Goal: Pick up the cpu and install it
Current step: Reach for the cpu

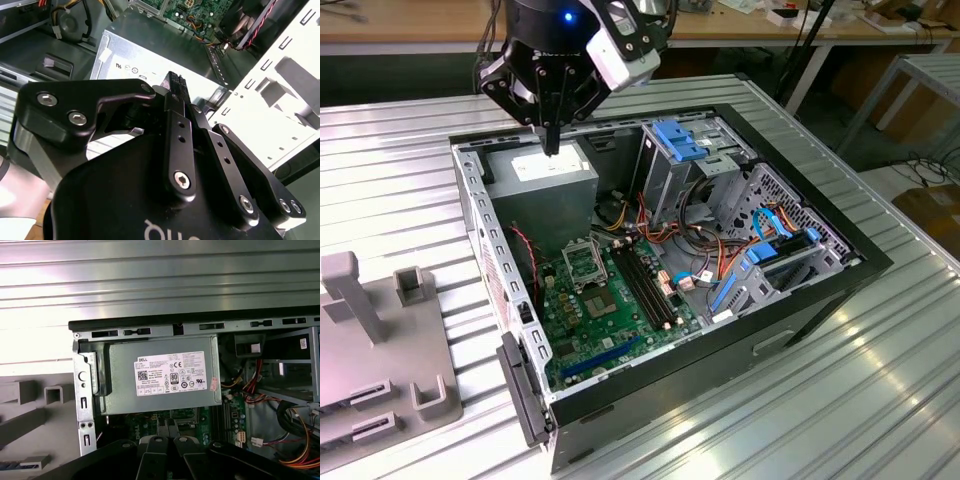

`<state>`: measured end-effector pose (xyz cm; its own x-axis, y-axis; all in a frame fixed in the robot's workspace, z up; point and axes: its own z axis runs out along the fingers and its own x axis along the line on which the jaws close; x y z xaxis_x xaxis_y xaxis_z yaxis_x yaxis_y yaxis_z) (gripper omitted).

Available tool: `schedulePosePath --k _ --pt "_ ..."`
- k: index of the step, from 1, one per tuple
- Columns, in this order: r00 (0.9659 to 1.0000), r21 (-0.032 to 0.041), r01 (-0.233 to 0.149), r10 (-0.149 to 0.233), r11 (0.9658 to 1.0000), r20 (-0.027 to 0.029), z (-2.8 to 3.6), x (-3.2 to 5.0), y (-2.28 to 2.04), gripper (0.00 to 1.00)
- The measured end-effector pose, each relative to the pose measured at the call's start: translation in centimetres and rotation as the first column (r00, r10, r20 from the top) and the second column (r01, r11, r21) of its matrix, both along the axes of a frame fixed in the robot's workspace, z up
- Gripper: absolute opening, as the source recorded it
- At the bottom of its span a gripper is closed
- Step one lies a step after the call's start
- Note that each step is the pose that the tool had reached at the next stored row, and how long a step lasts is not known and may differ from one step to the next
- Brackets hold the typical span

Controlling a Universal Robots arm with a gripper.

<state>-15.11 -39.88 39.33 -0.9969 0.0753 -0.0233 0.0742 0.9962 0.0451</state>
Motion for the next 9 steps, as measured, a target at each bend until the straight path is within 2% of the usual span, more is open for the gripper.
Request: schedulePosePath --k 9 --pt "1.0000 0.0000 0.000 0.000 1.0000 0.0000 0.00 -0.20 0.00 0.11"
